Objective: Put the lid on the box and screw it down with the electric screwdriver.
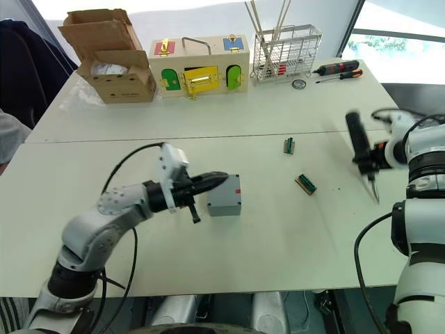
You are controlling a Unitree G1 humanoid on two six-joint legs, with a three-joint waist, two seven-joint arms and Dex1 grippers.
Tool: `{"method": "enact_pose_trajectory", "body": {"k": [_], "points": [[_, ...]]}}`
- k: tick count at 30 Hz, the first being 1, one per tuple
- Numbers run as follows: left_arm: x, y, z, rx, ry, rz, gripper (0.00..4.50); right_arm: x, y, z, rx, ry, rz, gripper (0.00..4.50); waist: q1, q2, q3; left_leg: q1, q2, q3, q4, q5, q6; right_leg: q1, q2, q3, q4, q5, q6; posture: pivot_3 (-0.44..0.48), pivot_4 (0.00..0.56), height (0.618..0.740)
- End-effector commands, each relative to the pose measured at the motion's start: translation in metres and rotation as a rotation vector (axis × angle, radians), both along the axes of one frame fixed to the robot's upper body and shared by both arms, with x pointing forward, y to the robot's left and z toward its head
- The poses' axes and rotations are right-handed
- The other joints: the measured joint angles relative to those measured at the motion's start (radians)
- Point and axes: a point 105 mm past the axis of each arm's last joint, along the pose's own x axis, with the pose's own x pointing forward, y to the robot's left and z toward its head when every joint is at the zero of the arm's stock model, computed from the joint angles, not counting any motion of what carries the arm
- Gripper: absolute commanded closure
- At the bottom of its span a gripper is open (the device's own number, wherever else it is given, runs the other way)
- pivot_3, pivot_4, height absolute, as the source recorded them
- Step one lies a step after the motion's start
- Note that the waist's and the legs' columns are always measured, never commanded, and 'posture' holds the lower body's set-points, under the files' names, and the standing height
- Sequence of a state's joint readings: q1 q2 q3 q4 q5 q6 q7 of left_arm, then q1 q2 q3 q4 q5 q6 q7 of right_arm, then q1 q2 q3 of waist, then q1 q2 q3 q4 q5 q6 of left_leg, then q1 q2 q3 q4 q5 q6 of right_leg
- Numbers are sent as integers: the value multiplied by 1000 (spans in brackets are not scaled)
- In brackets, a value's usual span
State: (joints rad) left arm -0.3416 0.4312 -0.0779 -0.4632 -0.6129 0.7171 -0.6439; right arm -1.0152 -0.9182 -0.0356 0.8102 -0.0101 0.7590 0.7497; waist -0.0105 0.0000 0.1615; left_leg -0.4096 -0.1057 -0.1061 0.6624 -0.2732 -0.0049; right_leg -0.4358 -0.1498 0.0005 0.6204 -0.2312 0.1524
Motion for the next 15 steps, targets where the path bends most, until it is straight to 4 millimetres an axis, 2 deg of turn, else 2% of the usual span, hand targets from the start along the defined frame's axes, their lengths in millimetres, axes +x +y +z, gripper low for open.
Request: {"method": "enact_pose_trajectory", "body": {"k": [1, 2, 5, 7, 8, 11, 13, 15], "points": [[-1, 6, 8, 1, 5, -60, 4500, -3, 40, 68, -63, -529, 108, 2728, 0, -1, -1, 0, 1, -2, 1, 1, -1, -2, 0, -2, 6, 0, 0, 0, 150, 740], [-1, 7, 7, 11, 14, -72, 4500, -11, 51, 74, -78, -626, 126, 2728, 0, -1, -1, 0, 1, -3, 0, 1, -2, -4, 0, -3, 10, 0, 0, 0, 150, 740], [1, 8, 3, 33, 46, -87, 4500, -40, 105, 81, 8, -879, 238, 2728, 0, 0, 0, 0, 0, -3, -2, 1, -2, -3, -1, -3, 10, 0, 0, 0, 150, 740], [2, 9, 0, 50, 56, -93, 4500, -53, 126, 83, 36, -981, 262, 2728, -1, 2, 1, 0, -1, -1, 3, 1, -2, -1, -1, -1, 10, 0, 0, 0, 150, 740], [3, 9, -1, 58, 59, -96, 4500, -57, 134, 82, 56, -1005, 270, 2728, 1, 2, 1, 0, -2, 0, 4, 1, -2, -1, -1, 0, 9, 0, 0, 0, 150, 740], [3, 5, -6, 78, 63, -93, 4500, -64, 167, 70, 324, -985, 322, 2728, 5, 2, 1, 2, -3, -1, 6, 1, -2, 3, -1, 0, 9, 0, 0, 0, 150, 740], [3, 5, -10, 91, 65, -92, 4500, -68, 187, 63, 424, -943, 374, 2728, 2, 2, 1, 4, -2, -3, 4, 1, -2, 4, 0, 0, 9, 0, 0, 0, 150, 740], [0, 4, -21, 147, 67, -96, 4500, -73, 211, 51, 530, -894, 437, 2728, -2, 2, 0, 4, -1, -5, 2, 1, -2, 4, 0, 0, 10, 0, -1, 0, 150, 740]]}}
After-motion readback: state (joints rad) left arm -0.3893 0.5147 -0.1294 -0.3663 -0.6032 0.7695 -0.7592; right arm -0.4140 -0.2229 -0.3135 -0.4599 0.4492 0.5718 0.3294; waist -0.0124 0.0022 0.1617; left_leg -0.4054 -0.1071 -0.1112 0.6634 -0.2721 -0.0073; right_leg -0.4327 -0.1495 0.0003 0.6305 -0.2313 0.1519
